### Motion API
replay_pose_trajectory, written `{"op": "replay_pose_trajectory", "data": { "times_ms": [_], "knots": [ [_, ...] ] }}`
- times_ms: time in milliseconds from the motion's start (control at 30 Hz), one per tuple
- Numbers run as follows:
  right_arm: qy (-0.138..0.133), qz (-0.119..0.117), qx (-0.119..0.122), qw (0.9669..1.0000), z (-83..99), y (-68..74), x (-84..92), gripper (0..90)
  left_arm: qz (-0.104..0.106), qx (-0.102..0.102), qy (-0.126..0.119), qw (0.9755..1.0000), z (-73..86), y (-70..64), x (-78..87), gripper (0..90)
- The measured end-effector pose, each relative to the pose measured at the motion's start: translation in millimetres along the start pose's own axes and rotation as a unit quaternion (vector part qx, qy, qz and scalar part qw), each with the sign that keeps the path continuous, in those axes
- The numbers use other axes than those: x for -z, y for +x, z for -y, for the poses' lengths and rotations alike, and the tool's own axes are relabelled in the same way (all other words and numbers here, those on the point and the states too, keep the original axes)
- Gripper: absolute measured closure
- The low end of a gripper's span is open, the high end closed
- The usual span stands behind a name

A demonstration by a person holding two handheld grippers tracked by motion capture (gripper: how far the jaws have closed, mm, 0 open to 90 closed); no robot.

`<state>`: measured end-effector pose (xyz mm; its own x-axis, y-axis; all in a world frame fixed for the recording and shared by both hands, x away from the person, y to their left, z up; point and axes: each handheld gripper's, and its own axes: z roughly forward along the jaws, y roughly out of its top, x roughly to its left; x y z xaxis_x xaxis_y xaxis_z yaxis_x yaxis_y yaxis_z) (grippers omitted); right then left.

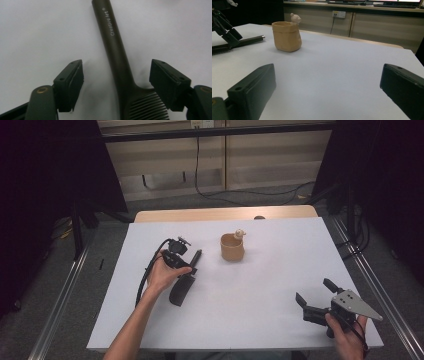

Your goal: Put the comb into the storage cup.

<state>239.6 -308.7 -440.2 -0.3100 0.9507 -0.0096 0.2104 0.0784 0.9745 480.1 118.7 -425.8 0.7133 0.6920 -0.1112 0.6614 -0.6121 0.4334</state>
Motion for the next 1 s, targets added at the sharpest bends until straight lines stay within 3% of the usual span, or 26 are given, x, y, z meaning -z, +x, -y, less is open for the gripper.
{"op": "replay_pose_trajectory", "data": {
  "times_ms": [200,300,467,567,600,633,833,867,1000],
  "knots": [
    [-0.002,0.007,0.003,1.0000,-0.1,-1.3,1.0,0.0,0.005,0.003,0.003,1.0000,0.0,0.1,-1.1,35.2],
    [-0.002,0.007,0.003,1.0000,-0.1,-1.2,0.8,0.0,-0.005,0.004,0.012,0.9999,0.0,-2.0,-1.5,41.3],
    [-0.004,0.007,0.003,1.0000,-0.6,-0.7,1.3,0.0,0.001,0.009,0.012,0.9999,0.0,-1.0,-1.7,54.1],
    [-0.004,0.008,0.004,1.0000,-0.3,-1.6,1.3,0.0,-0.004,0.011,0.014,0.9998,-0.4,-2.2,-1.8,56.5],
    [-0.004,0.008,0.003,1.0000,-0.4,-1.5,1.1,0.0,-0.006,0.025,0.006,0.9997,-0.5,-4.7,-3.0,56.8],
    [-0.003,0.009,0.004,0.9999,-0.3,-1.4,1.0,0.0,-0.012,0.011,0.016,0.9997,-1.1,-4.3,-2.2,58.0],
    [-0.003,0.010,0.005,0.9999,-0.3,-1.0,0.8,0.0,-0.014,0.011,0.020,0.9996,-2.9,-6.1,-2.7,64.1],
    [-0.003,0.010,0.004,0.9999,-0.3,-1.2,0.7,0.0,-0.015,0.020,0.015,0.9996,-2.7,-7.9,-3.5,64.1],
    [-0.003,0.010,0.004,0.9999,-0.2,-1.1,0.6,0.0,-0.018,0.012,0.021,0.9995,-3.6,-8.6,-3.3,64.9]
  ]
}}
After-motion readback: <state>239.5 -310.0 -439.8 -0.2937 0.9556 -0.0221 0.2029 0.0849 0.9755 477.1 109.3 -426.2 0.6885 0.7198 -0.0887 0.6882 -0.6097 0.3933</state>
